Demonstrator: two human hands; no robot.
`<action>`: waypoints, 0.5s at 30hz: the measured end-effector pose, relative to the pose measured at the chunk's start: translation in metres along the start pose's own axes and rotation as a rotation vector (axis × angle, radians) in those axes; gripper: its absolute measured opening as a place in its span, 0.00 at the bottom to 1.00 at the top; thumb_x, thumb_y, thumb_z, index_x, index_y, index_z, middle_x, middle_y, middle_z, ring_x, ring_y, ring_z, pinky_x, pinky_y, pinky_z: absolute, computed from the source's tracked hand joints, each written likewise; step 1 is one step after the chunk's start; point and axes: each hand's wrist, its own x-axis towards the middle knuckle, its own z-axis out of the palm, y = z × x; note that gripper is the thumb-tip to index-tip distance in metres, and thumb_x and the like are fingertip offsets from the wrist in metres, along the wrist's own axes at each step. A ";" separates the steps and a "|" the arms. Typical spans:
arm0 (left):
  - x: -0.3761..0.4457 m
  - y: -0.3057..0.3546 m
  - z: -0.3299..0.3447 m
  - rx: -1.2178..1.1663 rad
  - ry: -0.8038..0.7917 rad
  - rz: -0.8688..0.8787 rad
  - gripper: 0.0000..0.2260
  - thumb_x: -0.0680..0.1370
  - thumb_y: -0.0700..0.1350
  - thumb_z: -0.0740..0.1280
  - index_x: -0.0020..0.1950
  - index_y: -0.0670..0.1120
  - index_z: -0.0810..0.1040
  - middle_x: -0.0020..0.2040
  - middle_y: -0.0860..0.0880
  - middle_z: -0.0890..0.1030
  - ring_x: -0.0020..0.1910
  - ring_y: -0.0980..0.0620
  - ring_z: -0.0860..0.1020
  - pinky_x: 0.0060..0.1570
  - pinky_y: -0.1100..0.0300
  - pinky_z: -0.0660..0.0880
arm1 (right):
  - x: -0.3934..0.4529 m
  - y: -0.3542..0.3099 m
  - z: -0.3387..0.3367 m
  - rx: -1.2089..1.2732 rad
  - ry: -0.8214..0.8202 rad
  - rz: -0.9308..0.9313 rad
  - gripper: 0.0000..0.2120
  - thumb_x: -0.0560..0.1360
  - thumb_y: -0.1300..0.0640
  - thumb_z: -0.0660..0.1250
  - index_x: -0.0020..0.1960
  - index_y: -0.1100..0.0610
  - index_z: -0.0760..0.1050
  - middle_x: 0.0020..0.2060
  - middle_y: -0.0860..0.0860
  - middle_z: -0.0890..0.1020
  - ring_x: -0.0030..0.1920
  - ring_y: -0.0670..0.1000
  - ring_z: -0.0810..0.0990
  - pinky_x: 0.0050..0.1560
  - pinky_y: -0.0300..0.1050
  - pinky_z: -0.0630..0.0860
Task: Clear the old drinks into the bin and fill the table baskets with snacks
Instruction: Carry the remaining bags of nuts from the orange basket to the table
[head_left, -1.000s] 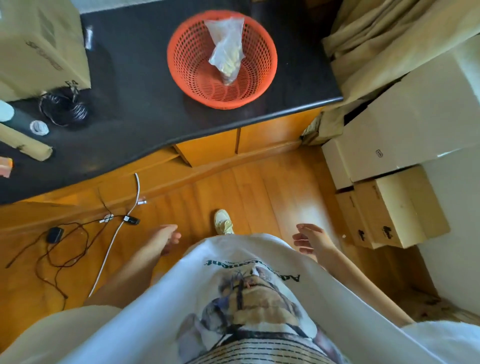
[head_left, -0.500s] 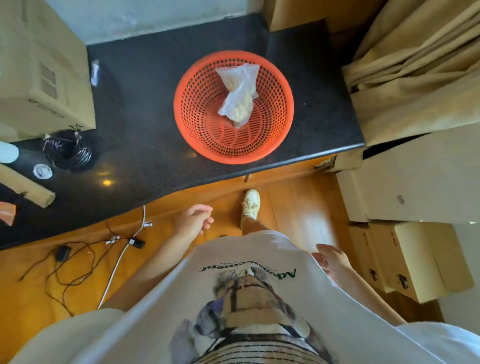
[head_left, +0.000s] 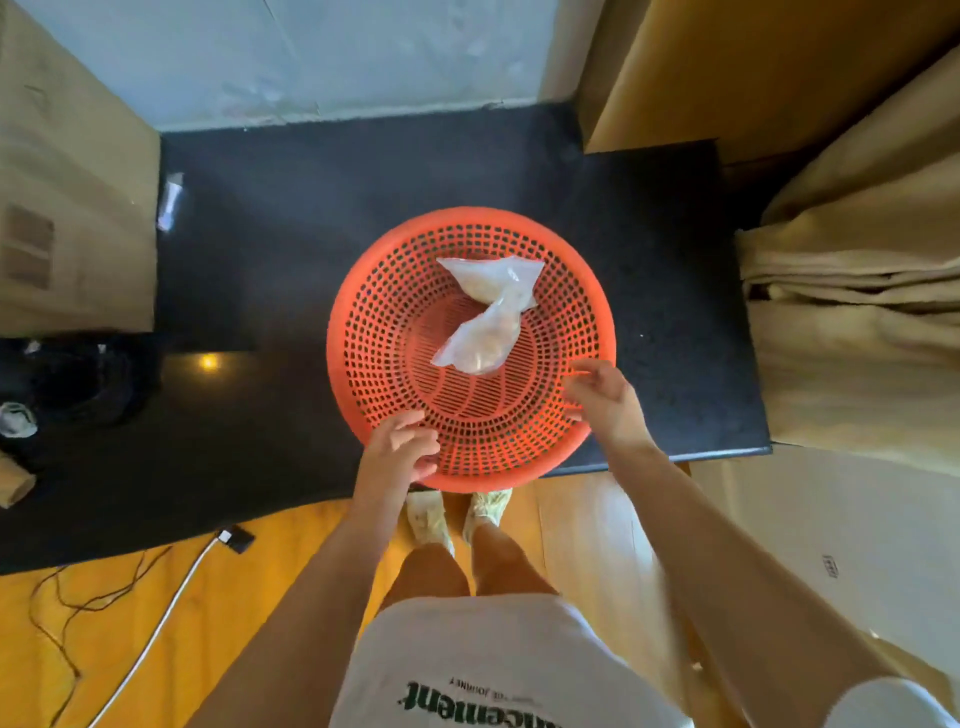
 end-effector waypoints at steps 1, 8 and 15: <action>0.013 0.001 0.014 -0.044 0.002 -0.019 0.19 0.77 0.30 0.60 0.67 0.39 0.66 0.54 0.40 0.74 0.50 0.45 0.75 0.43 0.57 0.73 | 0.017 -0.005 0.007 -0.037 0.023 -0.039 0.15 0.74 0.65 0.64 0.61 0.60 0.73 0.43 0.51 0.78 0.41 0.49 0.77 0.47 0.43 0.75; 0.085 -0.004 0.082 0.020 0.113 0.097 0.29 0.66 0.30 0.74 0.64 0.38 0.67 0.63 0.40 0.72 0.63 0.46 0.72 0.64 0.54 0.69 | 0.094 -0.024 0.044 -0.112 0.048 -0.276 0.21 0.73 0.63 0.67 0.65 0.60 0.69 0.60 0.52 0.76 0.58 0.48 0.74 0.63 0.42 0.70; 0.110 0.005 0.091 -0.020 0.011 0.395 0.19 0.64 0.49 0.74 0.51 0.42 0.79 0.47 0.46 0.82 0.47 0.62 0.81 0.49 0.69 0.74 | 0.120 -0.013 0.065 -0.082 0.017 -0.366 0.18 0.72 0.59 0.66 0.62 0.55 0.71 0.57 0.49 0.78 0.58 0.47 0.76 0.62 0.49 0.73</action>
